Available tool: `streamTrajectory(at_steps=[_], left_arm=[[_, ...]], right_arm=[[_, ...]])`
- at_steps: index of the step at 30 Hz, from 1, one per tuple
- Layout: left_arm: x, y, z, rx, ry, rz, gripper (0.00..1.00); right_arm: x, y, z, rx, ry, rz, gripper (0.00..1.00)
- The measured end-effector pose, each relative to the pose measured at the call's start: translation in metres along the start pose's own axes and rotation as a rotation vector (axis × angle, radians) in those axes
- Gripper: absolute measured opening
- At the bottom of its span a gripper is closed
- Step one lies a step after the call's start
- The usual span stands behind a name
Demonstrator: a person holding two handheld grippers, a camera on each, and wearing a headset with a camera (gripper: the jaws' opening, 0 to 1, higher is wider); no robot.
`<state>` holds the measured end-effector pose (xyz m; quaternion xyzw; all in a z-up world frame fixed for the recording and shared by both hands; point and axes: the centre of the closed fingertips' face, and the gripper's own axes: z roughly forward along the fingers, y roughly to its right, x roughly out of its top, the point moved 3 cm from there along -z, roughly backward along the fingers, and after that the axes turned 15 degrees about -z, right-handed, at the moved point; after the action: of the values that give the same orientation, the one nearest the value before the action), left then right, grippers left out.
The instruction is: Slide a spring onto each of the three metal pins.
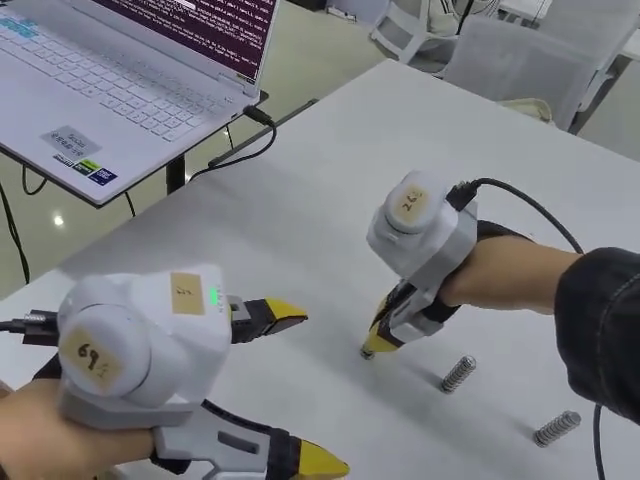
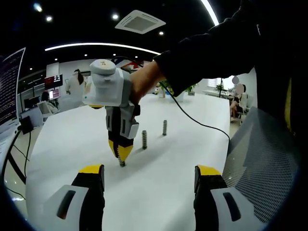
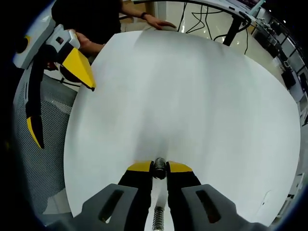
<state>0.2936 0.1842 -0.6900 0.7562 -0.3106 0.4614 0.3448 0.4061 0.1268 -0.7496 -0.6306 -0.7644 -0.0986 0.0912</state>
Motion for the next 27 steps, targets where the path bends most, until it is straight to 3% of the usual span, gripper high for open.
streamTrajectory(at_steps=[14,19,27], left_arm=[[0.001,0.001,0.001,-0.005,-0.004,0.004,0.73],[0.0,0.0,0.002,-0.006,-0.009,0.004,0.73],[0.002,0.001,0.005,-0.01,-0.017,0.013,0.73]], right_arm=[[0.001,-0.001,-0.002,-0.007,0.024,-0.018,0.15],[0.001,-0.001,-0.009,-0.023,0.048,-0.013,0.23],[-0.001,0.004,-0.025,-0.097,0.125,0.03,0.4]])
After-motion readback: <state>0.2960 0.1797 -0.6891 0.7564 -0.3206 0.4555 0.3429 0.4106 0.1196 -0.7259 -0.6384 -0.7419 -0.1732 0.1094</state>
